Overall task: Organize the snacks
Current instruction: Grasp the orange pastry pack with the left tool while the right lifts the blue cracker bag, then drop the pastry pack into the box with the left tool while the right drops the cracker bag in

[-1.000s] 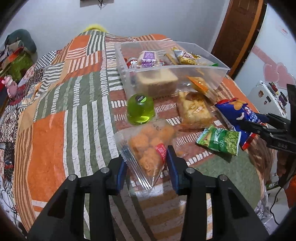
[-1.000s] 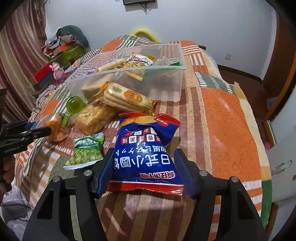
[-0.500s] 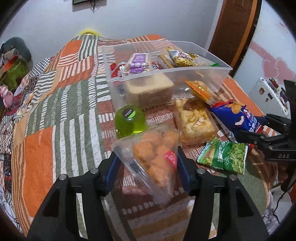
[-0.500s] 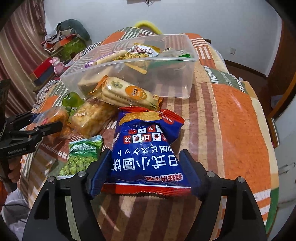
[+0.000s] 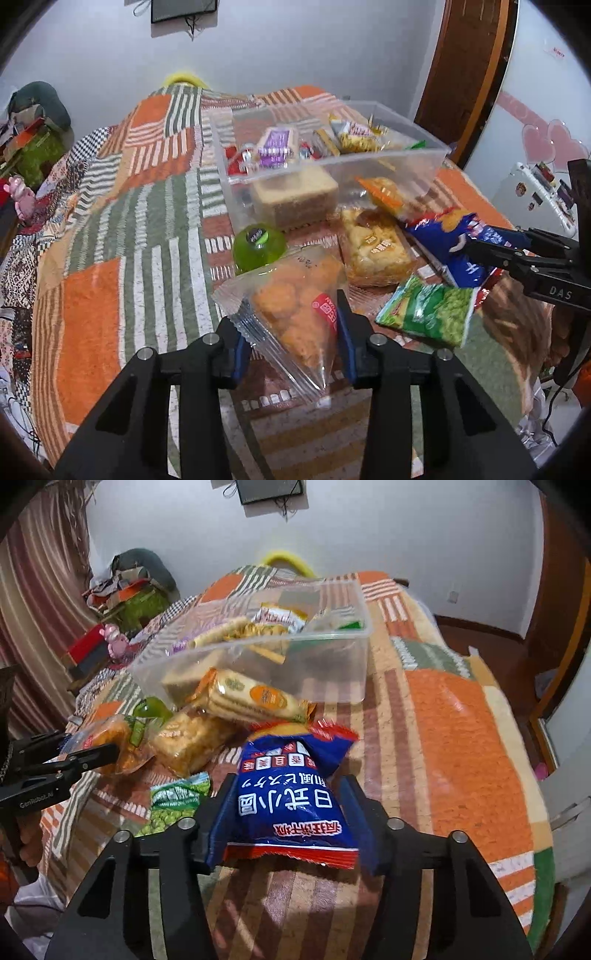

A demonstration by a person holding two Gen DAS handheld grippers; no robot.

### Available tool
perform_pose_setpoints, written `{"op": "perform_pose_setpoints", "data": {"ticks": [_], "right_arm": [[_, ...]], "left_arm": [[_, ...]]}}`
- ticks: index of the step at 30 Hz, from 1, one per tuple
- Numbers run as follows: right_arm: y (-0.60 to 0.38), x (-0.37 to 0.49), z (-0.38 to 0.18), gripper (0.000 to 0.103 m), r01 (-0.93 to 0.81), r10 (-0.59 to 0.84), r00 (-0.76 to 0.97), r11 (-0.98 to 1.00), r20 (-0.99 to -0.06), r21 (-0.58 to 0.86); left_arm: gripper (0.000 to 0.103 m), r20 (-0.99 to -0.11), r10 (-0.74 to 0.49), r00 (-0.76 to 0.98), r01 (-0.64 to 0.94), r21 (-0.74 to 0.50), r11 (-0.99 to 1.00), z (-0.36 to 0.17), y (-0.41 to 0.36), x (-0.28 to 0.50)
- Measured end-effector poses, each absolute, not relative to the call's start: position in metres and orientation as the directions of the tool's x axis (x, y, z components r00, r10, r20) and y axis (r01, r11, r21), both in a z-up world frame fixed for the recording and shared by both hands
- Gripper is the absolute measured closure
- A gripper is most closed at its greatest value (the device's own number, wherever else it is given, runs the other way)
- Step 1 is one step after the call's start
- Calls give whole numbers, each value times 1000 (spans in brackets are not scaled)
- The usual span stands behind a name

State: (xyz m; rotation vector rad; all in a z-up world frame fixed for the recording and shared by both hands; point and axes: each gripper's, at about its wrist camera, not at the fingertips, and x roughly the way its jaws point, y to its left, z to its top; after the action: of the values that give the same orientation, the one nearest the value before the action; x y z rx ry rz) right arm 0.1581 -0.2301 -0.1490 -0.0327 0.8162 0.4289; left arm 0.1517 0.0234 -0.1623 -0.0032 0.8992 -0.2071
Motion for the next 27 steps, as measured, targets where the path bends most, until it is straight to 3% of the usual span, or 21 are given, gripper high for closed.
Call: {"op": "perform_pose_setpoints", "data": {"ticks": [1, 2, 4, 6, 9, 11, 13, 16, 19, 23, 27], "right_arm": [[-231, 157, -146, 62, -386, 363, 608, 912, -706, 137], [-232, 155, -142, 76, -389, 371, 608, 910, -702, 144], [-234, 156, -140, 84, -396, 380, 602, 906, -702, 150], [-231, 158, -140, 84, -404, 367, 587, 905, -721, 132], [-230, 161, -145, 72, -389, 339, 570, 914, -748, 118], [-231, 164, -149, 46, -387, 363, 538, 908, -761, 160], [-231, 168, -153, 34, -364, 363, 530, 914, -767, 180], [-222, 182, -164, 26, -345, 356, 498, 918, -791, 196], [-215, 190, -174, 26, -329, 350, 473, 921, -808, 206], [-208, 188, -179, 41, -347, 335, 493, 922, -803, 171], [-212, 181, -173, 49, -349, 327, 515, 924, -792, 155]], "left_arm": [[64, -771, -182, 610, 175, -93, 980, -158, 24, 150], [64, -766, -184, 616, 174, -96, 980, -153, 24, 149], [64, -756, -186, 628, 175, -95, 980, -145, 25, 147], [64, -751, -179, 636, 177, -84, 981, -141, 24, 146], [64, -743, -169, 648, 169, -76, 983, -136, 24, 143], [64, -737, -183, 651, 174, -89, 981, -135, 26, 141], [64, -739, -178, 650, 169, -88, 982, -137, 26, 141], [64, -743, -178, 645, 163, -94, 982, -140, 28, 142], [64, -746, -176, 642, 155, -98, 983, -141, 30, 143], [64, -742, -180, 646, 148, -109, 983, -140, 34, 144], [64, -729, -186, 659, 155, -110, 982, -135, 35, 143]]}}
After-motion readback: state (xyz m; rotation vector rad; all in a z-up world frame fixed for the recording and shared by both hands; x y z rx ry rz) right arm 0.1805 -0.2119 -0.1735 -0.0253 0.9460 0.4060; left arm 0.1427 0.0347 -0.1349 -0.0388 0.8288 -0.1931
